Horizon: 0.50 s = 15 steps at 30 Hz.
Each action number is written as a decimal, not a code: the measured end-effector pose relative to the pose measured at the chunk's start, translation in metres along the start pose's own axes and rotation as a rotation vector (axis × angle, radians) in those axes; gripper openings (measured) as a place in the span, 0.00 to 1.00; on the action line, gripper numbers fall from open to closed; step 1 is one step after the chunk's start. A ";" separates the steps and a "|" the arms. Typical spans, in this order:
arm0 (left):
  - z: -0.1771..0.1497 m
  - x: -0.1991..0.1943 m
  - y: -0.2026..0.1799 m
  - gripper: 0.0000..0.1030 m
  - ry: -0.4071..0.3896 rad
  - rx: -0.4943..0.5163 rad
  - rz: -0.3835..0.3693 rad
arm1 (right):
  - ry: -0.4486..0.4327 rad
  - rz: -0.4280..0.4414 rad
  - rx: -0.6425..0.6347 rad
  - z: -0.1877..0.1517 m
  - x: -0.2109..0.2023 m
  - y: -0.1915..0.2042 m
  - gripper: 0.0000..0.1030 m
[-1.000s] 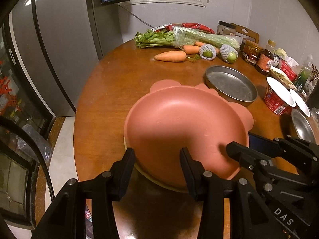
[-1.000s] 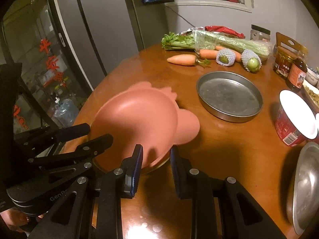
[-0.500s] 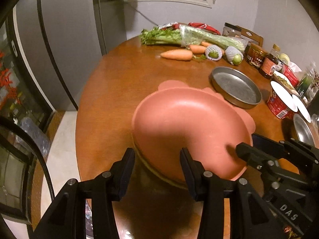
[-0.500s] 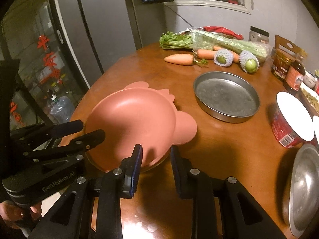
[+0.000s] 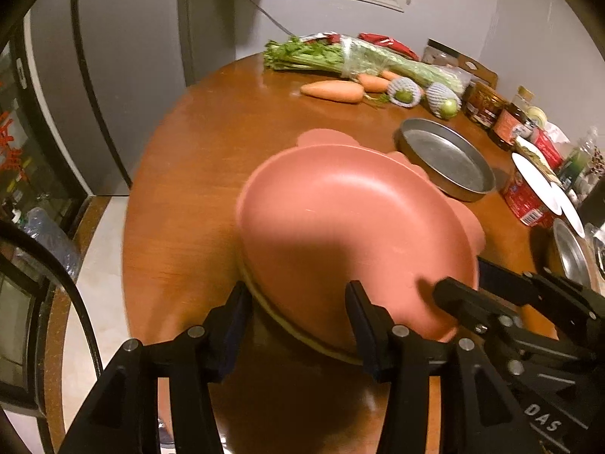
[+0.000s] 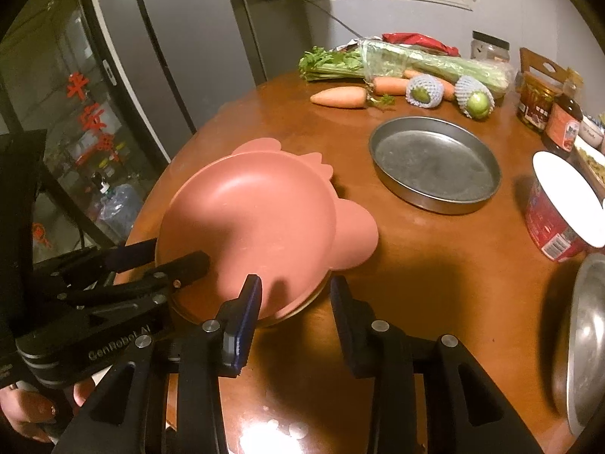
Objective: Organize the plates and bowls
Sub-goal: 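Lower the pink plate onto the shell plate and open the left tool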
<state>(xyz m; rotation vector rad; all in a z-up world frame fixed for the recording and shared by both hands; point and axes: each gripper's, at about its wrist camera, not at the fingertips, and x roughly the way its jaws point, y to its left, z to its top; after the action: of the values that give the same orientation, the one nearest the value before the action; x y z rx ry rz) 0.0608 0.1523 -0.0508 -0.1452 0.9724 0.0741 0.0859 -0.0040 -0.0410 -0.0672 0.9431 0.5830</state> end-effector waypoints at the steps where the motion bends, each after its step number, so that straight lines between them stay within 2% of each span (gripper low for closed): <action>1: 0.000 0.000 -0.002 0.50 0.003 0.003 -0.004 | -0.005 -0.004 -0.012 0.000 0.000 0.001 0.38; 5: 0.000 0.001 -0.008 0.50 0.005 0.009 -0.005 | -0.011 -0.004 -0.029 0.001 0.003 -0.003 0.33; 8: 0.001 0.001 -0.010 0.50 0.011 0.005 -0.022 | -0.011 -0.007 -0.032 0.004 0.005 -0.009 0.32; 15: 0.001 0.001 -0.012 0.51 0.020 0.005 -0.010 | 0.006 0.009 -0.014 0.009 0.010 -0.018 0.32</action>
<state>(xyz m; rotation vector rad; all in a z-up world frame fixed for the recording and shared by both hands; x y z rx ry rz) 0.0641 0.1407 -0.0499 -0.1464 0.9918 0.0613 0.1056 -0.0122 -0.0469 -0.0777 0.9458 0.5979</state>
